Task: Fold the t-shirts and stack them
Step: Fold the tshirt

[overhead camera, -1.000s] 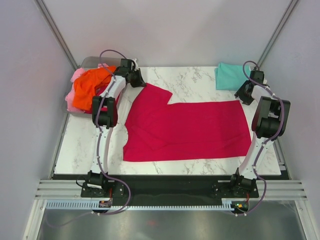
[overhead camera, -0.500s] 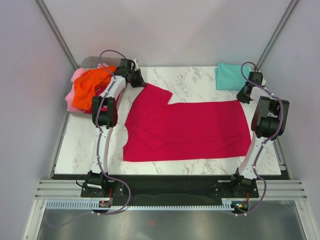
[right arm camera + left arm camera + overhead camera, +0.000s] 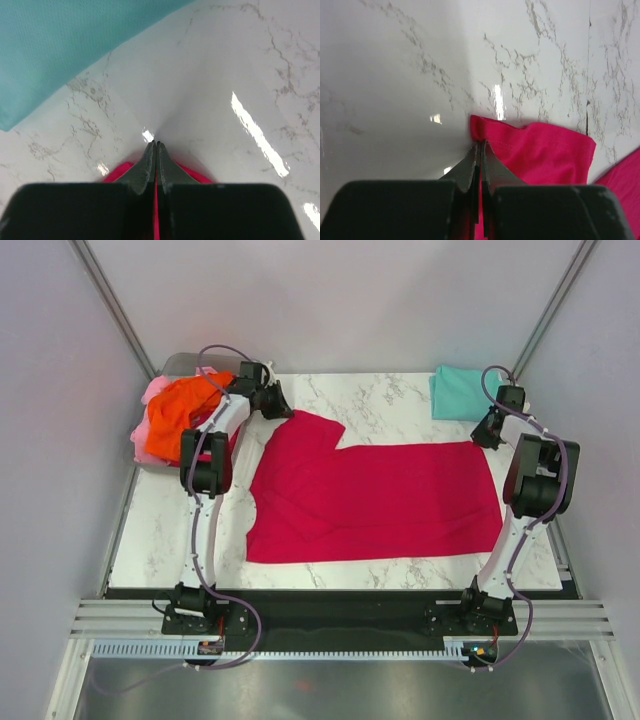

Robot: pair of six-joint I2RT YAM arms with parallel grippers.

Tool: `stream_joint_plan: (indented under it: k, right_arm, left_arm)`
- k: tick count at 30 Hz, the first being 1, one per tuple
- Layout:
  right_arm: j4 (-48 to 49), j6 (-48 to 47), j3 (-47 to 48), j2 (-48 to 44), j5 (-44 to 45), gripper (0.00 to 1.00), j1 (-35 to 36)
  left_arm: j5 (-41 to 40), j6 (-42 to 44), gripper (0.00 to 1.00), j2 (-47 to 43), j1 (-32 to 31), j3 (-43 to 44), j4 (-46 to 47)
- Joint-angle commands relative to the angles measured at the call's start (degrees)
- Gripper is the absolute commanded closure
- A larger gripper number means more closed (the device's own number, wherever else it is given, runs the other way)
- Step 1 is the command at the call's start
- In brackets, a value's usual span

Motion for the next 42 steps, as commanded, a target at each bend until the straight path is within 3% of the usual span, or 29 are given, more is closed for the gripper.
stream_joint_plan:
  k: [1,11,29,42]
  right_arm:
    - [-1.53,-0.35,-1.33,-6.18,-1.80,1.00,0.29]
    - [-2.23,-0.26,-6.17,-15.51,-2.50,1.00,0.29]
    - [-3.02,-1.76,-25.23,-34.57,-6.36,1.00,-4.19]
    - [-3.73,-2.02,-34.99,-43.81,-8.22,1.00,-7.97]
  left_arm:
    - [1.50,-2.38,0.98,-9.25,0.49,-5.37,0.73]
    - [3.96,-1.50,0.98,-22.88,0.41,-12.85,-0.50]
    - [3.18,4.73,0.98,-56.99,-0.82,-52.73,-0.94]
    - [1.51,5.18,0.98,-78.00,-2.05,-69.54,-3.04]
